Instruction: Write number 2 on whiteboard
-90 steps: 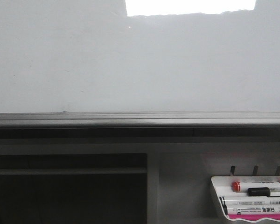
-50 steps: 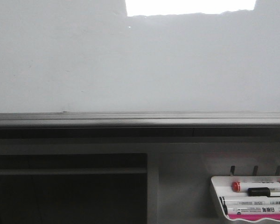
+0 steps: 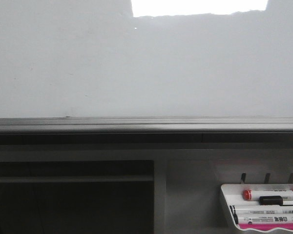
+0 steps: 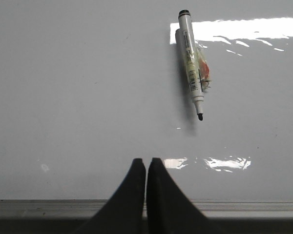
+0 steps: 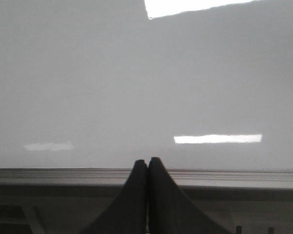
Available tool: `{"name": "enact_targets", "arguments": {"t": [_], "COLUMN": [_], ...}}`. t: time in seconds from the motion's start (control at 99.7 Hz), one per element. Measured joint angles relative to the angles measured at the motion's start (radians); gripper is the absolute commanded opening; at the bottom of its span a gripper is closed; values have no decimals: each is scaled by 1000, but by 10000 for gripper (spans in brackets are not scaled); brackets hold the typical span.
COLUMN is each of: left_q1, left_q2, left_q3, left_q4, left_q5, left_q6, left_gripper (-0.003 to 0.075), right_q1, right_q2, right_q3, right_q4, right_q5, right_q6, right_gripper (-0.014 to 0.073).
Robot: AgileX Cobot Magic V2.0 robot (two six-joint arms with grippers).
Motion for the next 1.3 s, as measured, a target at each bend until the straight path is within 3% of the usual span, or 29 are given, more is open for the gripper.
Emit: {"name": "enact_targets", "arguments": {"t": [0.341,0.602,0.792,1.013,1.304], "left_q1": [0,0,0,0,0], "left_q2": [0,0,75,256,394], "left_q3": [-3,-151,-313,-459,-474], "left_q4": [-28,-35,-35,14,24], "left_q5": [-120,-124,-27,201,276], "left_q6": [0,0,0,0,0], "left_gripper": [-20,-20,-20,-20,-20], "right_q1": [0,0,0,0,0], "right_q2": [0,13,164,393,554], "right_q3": [-2,-195,-373,-524,-542], "right_q4": [58,101,68,-37,-72], "right_q5": [-136,50,225,416,428], "right_q6": [0,0,0,0,0], "right_gripper": [-68,-68,-68,-68,-68]}}
